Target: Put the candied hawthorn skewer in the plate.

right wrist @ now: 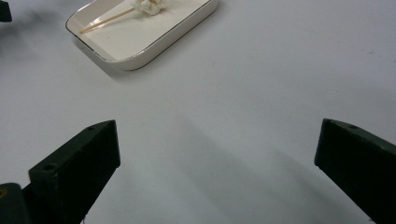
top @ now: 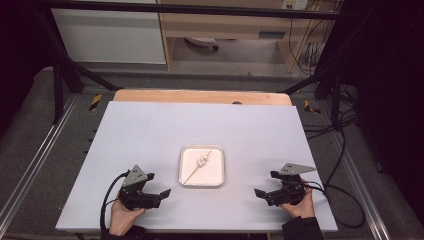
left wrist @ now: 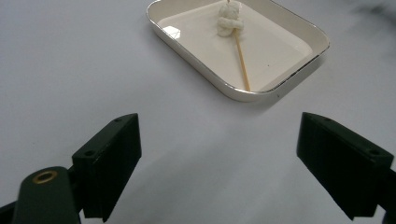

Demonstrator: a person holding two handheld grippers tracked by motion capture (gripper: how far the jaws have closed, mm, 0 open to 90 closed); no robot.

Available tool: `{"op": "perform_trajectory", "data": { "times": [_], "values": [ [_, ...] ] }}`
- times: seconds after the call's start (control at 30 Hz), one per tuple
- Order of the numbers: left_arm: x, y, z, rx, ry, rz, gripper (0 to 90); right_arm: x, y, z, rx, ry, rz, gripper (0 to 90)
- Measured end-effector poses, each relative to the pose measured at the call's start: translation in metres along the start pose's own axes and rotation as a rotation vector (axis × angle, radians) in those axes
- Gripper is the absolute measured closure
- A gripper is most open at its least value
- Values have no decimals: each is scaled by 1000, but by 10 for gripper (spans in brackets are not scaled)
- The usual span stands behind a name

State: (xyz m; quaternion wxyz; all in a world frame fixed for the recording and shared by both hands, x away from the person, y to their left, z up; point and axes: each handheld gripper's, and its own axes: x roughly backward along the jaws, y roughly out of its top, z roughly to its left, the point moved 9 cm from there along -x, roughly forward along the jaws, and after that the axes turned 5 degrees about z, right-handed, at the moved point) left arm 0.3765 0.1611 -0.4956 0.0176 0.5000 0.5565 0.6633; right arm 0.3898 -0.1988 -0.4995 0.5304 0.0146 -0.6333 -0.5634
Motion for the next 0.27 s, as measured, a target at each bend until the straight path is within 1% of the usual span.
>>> {"op": "perform_trajectory", "data": {
  "times": [0.13, 0.27],
  "values": [
    [1, -2, 3, 18, -4, -1, 135, 0, -1, 0, -5, 1, 3, 7],
    [1, -3, 2, 18, -9, 5, 136, 0, -1, 0, -3, 1, 4, 7]
  ]
}}
